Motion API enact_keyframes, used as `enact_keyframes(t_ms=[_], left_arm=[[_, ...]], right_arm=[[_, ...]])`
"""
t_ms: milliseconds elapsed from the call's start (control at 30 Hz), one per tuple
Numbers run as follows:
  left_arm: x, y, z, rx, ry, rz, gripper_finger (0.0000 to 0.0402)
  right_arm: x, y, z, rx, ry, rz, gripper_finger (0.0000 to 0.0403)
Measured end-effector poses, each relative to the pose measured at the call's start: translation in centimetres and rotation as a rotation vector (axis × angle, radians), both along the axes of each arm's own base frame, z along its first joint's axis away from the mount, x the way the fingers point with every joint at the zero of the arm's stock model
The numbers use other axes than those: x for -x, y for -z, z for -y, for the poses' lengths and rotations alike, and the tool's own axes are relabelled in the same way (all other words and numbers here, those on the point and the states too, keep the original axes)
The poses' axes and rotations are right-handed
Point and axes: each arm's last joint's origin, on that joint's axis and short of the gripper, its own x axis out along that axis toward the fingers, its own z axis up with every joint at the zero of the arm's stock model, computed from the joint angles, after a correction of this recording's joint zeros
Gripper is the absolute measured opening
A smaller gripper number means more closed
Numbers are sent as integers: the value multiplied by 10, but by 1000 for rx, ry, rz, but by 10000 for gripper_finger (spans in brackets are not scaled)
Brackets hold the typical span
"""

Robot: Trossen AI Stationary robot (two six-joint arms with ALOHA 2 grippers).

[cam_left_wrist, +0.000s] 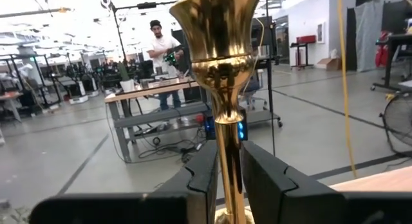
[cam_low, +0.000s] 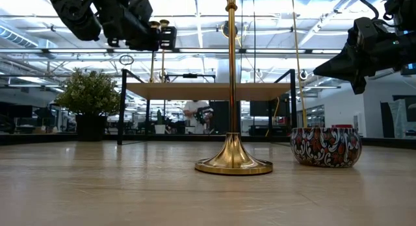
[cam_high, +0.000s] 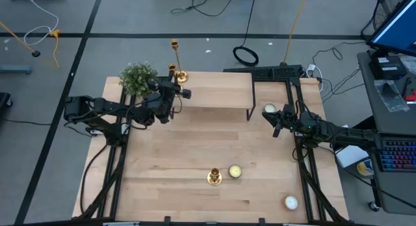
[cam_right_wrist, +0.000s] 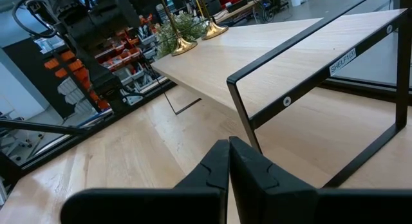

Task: Pick & Place candle stick holders
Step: Put the bottom gold candle holder on the shelf

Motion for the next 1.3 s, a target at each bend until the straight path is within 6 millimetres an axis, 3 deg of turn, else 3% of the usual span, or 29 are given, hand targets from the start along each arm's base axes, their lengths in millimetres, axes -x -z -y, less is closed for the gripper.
enact_keyframes(t_ms=[267, 967, 1100, 1300], left_arm=[[0, 0, 0, -10, -5, -43, 72], [0, 0, 0, 14, -7, 50, 73], [1, 0, 0, 23, -15, 82, 100], [1, 0, 0, 23, -39, 63, 180]], right_arm=[[0, 0, 0, 0, 0, 0, 4], [0, 0, 0, 0, 0, 0, 4], [0, 0, 0, 0, 0, 0, 4], [0, 0, 0, 0, 0, 0, 4]])
